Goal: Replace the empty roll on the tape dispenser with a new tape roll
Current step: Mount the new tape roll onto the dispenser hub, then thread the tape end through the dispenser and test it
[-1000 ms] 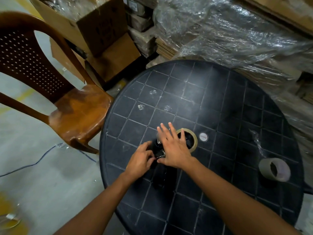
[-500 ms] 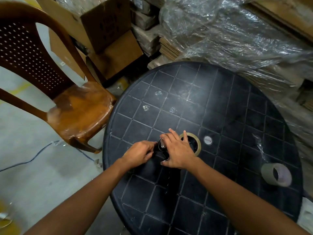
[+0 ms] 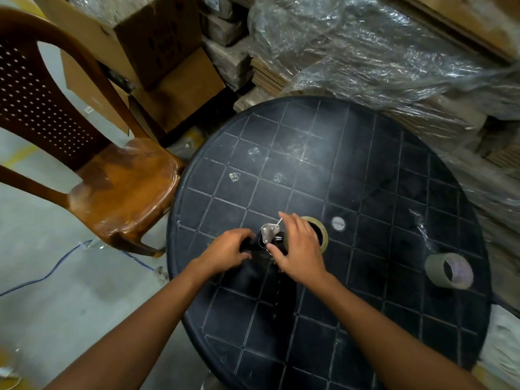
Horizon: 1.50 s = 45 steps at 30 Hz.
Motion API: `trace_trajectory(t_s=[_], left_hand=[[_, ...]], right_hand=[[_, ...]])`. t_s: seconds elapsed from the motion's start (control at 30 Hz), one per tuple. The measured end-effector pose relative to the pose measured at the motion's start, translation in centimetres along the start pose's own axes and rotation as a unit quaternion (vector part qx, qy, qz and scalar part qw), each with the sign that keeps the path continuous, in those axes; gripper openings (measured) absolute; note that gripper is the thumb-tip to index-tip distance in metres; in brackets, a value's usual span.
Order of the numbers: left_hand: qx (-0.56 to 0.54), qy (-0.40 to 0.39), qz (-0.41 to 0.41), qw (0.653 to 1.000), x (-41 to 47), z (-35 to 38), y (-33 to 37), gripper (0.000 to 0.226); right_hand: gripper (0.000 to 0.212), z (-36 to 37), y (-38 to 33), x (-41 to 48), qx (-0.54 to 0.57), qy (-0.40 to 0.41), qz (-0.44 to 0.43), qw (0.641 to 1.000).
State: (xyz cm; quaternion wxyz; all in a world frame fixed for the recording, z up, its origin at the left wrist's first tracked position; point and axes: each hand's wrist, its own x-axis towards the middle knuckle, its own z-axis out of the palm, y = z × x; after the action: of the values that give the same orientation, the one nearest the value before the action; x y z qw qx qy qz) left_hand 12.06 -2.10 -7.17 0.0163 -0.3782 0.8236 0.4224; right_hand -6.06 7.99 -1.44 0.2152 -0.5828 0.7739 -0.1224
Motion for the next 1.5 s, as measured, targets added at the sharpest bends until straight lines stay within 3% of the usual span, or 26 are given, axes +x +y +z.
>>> trace_trajectory(t_s=[0.07,0.17,0.27,0.4,0.57,0.67,0.73,0.83,0.93,1.0,1.07,1.2,1.33,1.43,1.5], left_hand=[[-0.047,-0.026,-0.035,0.998,0.4,-0.8,0.7,0.063],[-0.131,-0.039,-0.058,0.989,1.0,-1.7,2.3,0.08],[-0.195,-0.059,-0.067,0.977,1.5,-1.5,3.7,0.077],[-0.266,-0.026,-0.095,0.959,1.8,-0.6,4.4,0.053],[-0.388,-0.019,-0.165,0.907,1.3,-0.4,5.2,0.038],[-0.432,-0.03,-0.195,0.88,0.9,-0.7,5.7,0.044],[-0.45,-0.014,-0.231,0.862,0.9,-0.9,5.9,0.047],[-0.453,0.047,-0.334,0.825,1.2,-1.3,5.2,0.028],[-0.53,-0.021,-0.394,0.751,1.2,-1.7,4.9,0.023],[-0.621,-0.072,-0.377,0.683,1.6,-1.8,5.4,0.033],[-0.7,-0.069,-0.333,0.628,2.3,-2.2,6.2,0.034],[-0.774,-0.005,-0.269,0.572,3.4,-3.9,6.8,0.023],[-0.753,0.009,-0.257,0.606,3.2,-5.3,6.5,0.015],[-0.653,0.023,-0.265,0.709,3.6,-5.7,4.8,0.025],[-0.564,0.034,-0.244,0.788,4.0,-6.1,3.6,0.022]], right_hand=[[0.065,0.5,0.7,-2.1,0.021,0.09,0.109,0.99],[0.063,1.2,1.6,-5.1,0.085,0.12,0.242,0.959],[0.069,2.4,2.2,-6.9,0.167,0.028,0.356,0.919],[0.063,3.5,2.8,-7.4,0.45,-0.117,0.414,0.782],[0.023,2.9,3.1,-6.6,0.598,-0.211,0.441,0.635],[0.011,1.6,3.5,-5.7,0.618,-0.248,0.447,0.597],[0.011,0.4,3.3,-5.4,0.602,-0.258,0.422,0.627],[0.005,-1.9,2.8,-4.8,0.547,-0.211,0.358,0.726],[0.008,-5.3,1.7,-3.4,0.468,-0.159,0.287,0.82],[0.012,-7.3,1.0,-2.2,0.416,-0.136,0.249,0.864],[0.008,-8.5,0.6,-1.0,0.37,-0.12,0.229,0.892],[0.012,-9.2,-0.1,0.7,0.309,-0.107,0.21,0.921],[0.026,-8.8,-0.6,1.6,0.269,-0.107,0.183,0.94],[0.045,-8.0,-0.6,2.2,0.256,-0.124,0.15,0.947],[0.039,-7.2,-0.7,2.8,0.236,-0.138,0.132,0.953]])
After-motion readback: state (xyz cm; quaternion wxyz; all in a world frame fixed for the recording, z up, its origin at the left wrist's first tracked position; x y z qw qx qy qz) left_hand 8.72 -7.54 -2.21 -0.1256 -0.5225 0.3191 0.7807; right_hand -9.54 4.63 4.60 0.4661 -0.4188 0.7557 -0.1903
